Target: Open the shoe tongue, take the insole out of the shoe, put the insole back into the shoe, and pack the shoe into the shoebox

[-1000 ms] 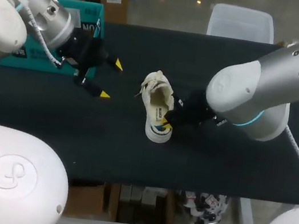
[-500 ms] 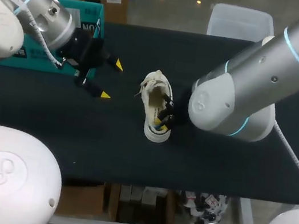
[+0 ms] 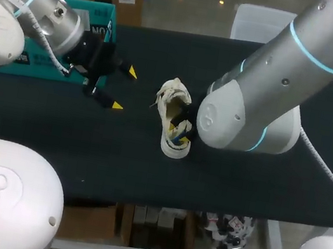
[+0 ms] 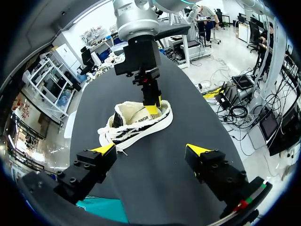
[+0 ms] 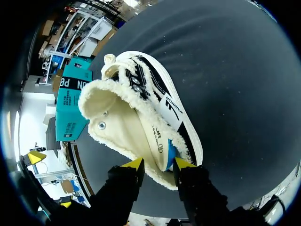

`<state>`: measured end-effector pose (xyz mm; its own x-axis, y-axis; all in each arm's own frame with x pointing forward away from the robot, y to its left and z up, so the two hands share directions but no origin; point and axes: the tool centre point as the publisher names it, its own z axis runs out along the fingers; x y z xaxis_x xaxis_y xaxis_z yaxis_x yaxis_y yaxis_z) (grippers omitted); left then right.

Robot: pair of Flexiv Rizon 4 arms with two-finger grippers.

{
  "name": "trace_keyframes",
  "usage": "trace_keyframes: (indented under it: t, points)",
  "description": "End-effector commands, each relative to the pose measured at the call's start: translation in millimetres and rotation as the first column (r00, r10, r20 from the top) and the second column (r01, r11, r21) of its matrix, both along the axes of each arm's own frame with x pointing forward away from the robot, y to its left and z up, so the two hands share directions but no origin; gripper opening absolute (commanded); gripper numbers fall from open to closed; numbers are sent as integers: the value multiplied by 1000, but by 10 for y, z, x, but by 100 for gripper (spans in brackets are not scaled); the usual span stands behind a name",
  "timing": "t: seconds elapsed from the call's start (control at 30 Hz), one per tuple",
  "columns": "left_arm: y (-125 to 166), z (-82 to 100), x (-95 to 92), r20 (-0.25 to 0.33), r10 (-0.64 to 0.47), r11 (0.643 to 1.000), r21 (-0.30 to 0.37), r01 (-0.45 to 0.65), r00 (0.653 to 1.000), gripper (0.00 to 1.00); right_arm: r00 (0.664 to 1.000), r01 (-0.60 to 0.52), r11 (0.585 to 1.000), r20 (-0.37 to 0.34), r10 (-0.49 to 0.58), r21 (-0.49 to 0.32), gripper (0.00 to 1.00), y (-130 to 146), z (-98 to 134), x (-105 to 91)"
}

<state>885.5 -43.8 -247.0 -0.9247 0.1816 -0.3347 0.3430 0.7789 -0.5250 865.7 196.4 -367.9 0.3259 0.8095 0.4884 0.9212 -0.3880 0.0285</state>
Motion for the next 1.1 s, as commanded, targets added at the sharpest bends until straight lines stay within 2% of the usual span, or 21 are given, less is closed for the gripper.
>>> trace_keyframes:
  t: [0.03,0.13,0.23,0.27,0.3,0.33,0.5,0.57,0.67,0.73,0.77,0.8,1.1]
  points:
    - [3,3,-5,0,0,1000,0,0,1000,100,999,34,968,-7,-37,-249,35,25,136,-52]
    - [3,3,-5,0,0,1000,0,0,1000,100,1000,21,969,-2,-22,-245,31,27,177,-33]
    - [3,3,-5,0,0,1000,0,0,1000,100,1000,6,969,1,-5,-246,15,10,219,-10]
    - [3,3,-5,0,0,1000,0,0,1000,100,1000,-1,970,3,2,-244,16,2,238,-6]
    - [3,3,-5,0,0,1000,0,0,1000,100,1000,-8,970,5,9,-241,13,-2,252,-2]
    - [3,3,-5,0,0,1000,0,0,1000,100,1000,-19,972,2,20,-235,0,-3,262,3]
    - [3,3,-5,0,0,1000,0,0,1000,100,998,-66,972,-17,64,-227,0,54,195,92]
    - [14,-11,-17,-27,30,1000,-3,-30,999,100,996,-85,971,-29,80,-224,0,76,142,124]
    - [114,-17,-18,-123,142,989,-27,-146,982,100,993,-120,969,-42,114,-217,0,106,64,161]
    - [213,5,-7,-179,221,973,-24,-229,959,100,990,-137,966,-45,131,-219,0,121,26,174]
    - [265,24,-14,-191,252,967,2,-256,949,100,990,-143,965,-46,136,-219,0,123,11,179]
    - [315,55,-54,-156,310,951,75,-301,938,100,989,-148,965,-46,142,-218,0,121,-3,185]
    - [315,55,-54,-156,310,951,75,-301,938,100,980,-200,960,-42,196,-195,0,69,-146,231]
